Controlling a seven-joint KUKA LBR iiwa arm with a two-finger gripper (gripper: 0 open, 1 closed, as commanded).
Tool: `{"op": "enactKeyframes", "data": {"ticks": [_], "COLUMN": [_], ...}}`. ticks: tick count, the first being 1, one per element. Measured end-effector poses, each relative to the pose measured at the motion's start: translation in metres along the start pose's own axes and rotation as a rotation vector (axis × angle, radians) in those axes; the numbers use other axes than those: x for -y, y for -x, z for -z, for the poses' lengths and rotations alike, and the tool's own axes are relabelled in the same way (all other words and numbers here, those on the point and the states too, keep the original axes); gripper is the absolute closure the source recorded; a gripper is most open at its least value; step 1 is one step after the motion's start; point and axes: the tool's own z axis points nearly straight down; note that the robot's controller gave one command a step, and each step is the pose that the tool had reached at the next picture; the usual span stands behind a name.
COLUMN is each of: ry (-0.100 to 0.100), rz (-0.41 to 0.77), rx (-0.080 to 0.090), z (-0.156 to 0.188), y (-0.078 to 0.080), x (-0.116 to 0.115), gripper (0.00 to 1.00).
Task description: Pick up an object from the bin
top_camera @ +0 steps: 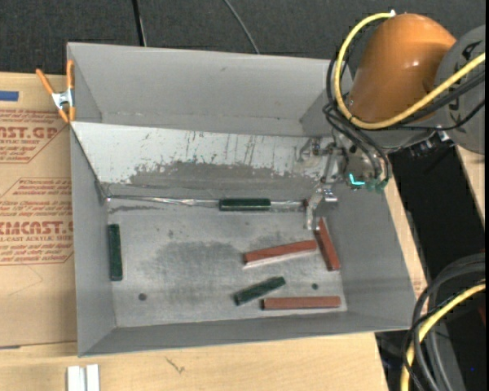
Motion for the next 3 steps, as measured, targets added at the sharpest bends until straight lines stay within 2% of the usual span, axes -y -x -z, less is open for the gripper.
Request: {"op": "enactKeyframes", "data": {"ticks": [1,2,3], "ry": [-0.001,-0.001,-0.001], "rz": [0.0,0.0,0.072], "rx": [0.008,0.014,0.012], "z": [0.005,-0.046,-0.113], "y": [0.001,-0.004,0.002], "x": [0.0,0.0,0.016], "gripper": [0.0,0.0,0.0]}}
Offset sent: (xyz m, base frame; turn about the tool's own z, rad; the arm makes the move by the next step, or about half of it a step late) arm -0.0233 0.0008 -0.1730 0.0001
